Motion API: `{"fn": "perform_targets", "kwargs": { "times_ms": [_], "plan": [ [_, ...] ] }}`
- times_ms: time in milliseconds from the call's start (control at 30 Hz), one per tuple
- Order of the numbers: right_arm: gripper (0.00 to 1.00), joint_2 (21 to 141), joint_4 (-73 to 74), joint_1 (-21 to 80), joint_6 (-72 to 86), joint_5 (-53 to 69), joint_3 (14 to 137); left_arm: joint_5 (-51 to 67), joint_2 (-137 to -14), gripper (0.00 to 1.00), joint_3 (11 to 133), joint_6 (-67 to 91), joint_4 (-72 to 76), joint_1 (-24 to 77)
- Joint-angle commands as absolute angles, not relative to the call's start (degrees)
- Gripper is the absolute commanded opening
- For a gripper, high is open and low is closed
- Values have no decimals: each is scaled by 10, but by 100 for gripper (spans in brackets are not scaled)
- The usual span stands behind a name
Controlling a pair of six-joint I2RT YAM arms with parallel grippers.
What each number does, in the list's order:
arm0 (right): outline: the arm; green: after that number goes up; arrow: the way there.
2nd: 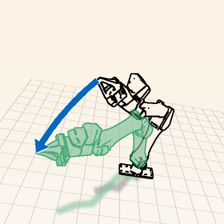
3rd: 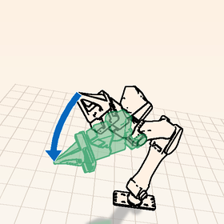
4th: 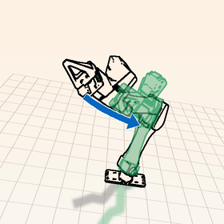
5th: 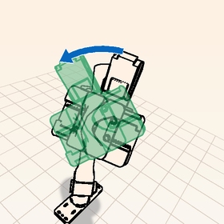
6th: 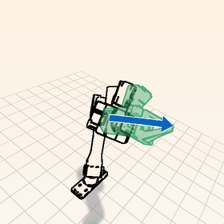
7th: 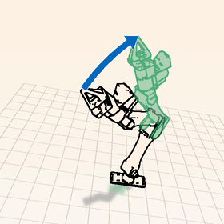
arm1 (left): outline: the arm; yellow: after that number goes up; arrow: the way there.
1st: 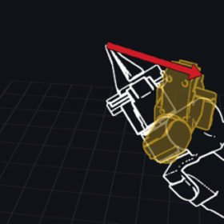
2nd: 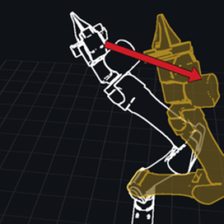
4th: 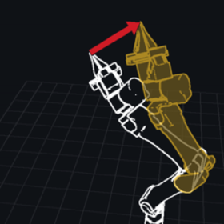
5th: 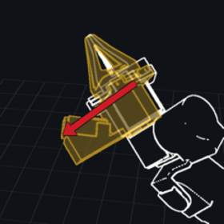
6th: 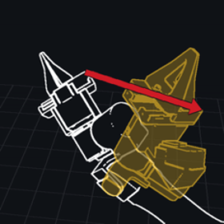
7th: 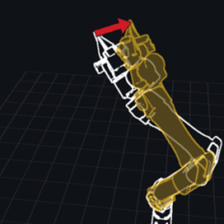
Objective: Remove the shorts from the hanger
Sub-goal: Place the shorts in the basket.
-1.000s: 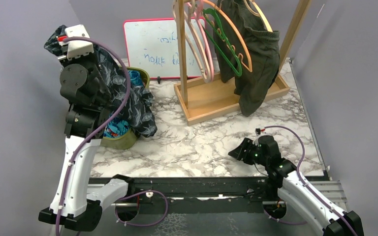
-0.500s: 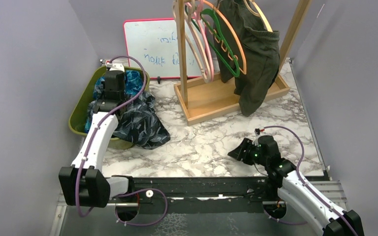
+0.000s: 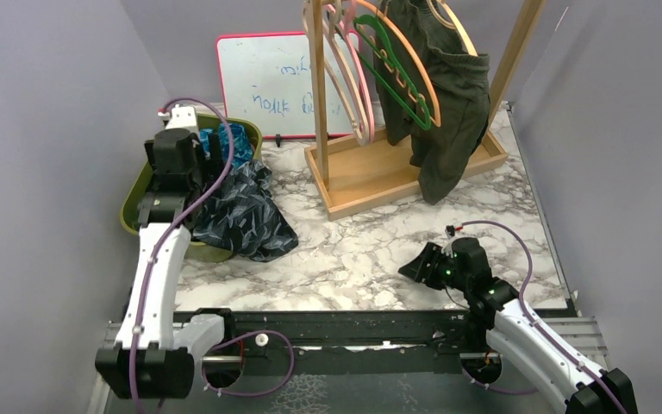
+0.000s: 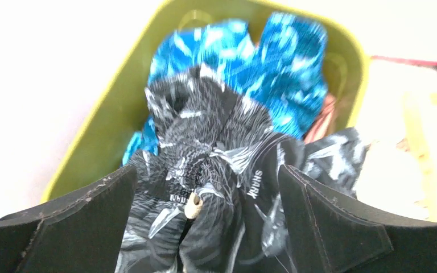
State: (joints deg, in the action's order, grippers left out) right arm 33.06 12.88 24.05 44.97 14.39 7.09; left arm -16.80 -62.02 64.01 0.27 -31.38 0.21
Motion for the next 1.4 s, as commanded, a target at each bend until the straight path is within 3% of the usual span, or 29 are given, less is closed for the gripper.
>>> {"fn": "perform_targets", "kwargs": {
  "times_ms": [0, 167, 267, 333, 600, 700, 1033, 1367],
  "plan": [
    [56, 333, 108, 242, 445, 149, 62, -86, -547, 97, 689, 17, -309, -1],
    [56, 336, 107, 242, 445, 150, 62, 63, -517, 99, 655, 32, -326, 0],
    [56, 336, 105, 242, 444, 149, 62, 229, -507, 93, 614, 58, -322, 6],
    [56, 339, 104, 242, 445, 148, 62, 258, -499, 91, 585, 66, -326, 39],
    [56, 344, 102, 242, 446, 144, 63, -2, -457, 92, 514, 193, -348, 274],
    [56, 345, 105, 242, 446, 147, 63, -65, -473, 99, 508, 260, -347, 305],
    [56, 331, 112, 242, 448, 149, 60, -349, -454, 99, 353, 515, -250, 451],
    [56, 331, 110, 242, 446, 152, 59, -604, -599, 99, 340, 626, -252, 517]
  ]
}}
